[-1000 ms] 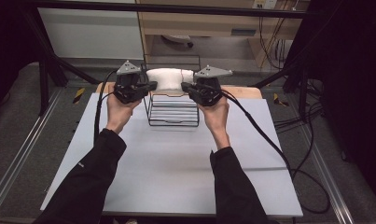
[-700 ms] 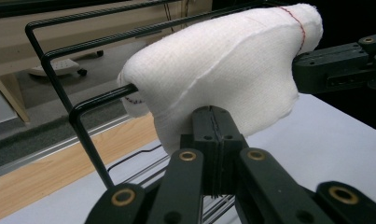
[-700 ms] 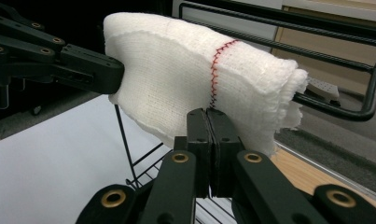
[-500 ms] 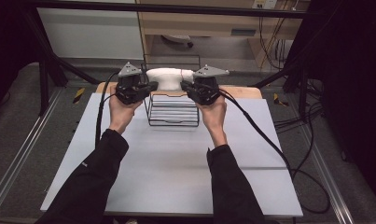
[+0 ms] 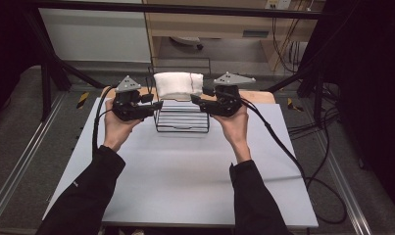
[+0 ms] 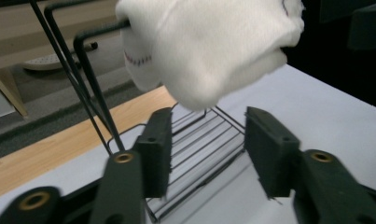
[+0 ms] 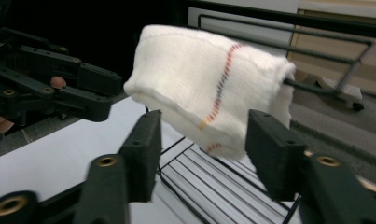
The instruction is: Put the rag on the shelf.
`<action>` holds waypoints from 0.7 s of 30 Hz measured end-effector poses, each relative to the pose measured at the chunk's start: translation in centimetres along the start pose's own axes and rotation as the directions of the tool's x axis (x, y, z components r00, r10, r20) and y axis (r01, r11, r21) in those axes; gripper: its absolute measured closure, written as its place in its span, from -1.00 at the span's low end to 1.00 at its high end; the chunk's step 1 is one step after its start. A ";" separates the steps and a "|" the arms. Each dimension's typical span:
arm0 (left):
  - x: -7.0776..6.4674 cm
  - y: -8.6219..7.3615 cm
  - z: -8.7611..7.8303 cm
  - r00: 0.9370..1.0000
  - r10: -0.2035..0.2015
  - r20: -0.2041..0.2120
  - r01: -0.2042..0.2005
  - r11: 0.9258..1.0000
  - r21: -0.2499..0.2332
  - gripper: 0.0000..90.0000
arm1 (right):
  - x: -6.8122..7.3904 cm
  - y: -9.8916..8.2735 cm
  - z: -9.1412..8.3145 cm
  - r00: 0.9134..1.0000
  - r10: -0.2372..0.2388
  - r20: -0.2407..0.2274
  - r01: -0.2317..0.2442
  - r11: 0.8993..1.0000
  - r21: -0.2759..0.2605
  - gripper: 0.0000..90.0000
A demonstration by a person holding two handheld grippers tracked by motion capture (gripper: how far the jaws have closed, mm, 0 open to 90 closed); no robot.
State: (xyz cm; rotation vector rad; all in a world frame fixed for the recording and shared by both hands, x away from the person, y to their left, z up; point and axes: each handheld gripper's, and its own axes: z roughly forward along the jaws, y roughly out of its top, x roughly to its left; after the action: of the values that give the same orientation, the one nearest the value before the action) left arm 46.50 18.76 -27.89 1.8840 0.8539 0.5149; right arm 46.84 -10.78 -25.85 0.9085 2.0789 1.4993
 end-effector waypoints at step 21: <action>0.2 -8.1 -0.9 1.000 -0.005 0.006 0.005 0.995 0.102 -0.81 | -3.4 -7.2 -4.8 0.998 0.069 0.004 -0.069 0.996 0.058 -0.92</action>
State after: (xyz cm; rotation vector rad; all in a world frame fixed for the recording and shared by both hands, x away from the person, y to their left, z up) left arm 43.36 21.75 -34.73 1.9746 0.8953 0.4701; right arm 44.11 -17.90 -31.20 1.0134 2.1198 1.4778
